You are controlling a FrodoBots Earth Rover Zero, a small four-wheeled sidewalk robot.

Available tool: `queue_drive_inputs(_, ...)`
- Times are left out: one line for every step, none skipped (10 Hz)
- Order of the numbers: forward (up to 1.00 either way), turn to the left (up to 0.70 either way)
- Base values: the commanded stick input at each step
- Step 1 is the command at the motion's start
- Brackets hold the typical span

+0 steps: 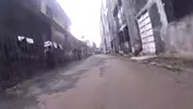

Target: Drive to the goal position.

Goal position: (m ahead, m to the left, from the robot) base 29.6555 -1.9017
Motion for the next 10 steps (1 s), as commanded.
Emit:
queue_drive_inputs(0.70, 0.00)
queue_drive_inputs(0.70, 0.00)
queue_drive_inputs(0.70, 0.00)
queue_drive_inputs(0.70, 0.00)
queue_drive_inputs(0.70, 0.00)
queue_drive_inputs(0.70, 0.00)
queue_drive_inputs(0.70, 0.00)
queue_drive_inputs(0.70, 0.00)
queue_drive_inputs(0.70, 0.00)
queue_drive_inputs(0.70, 0.00)
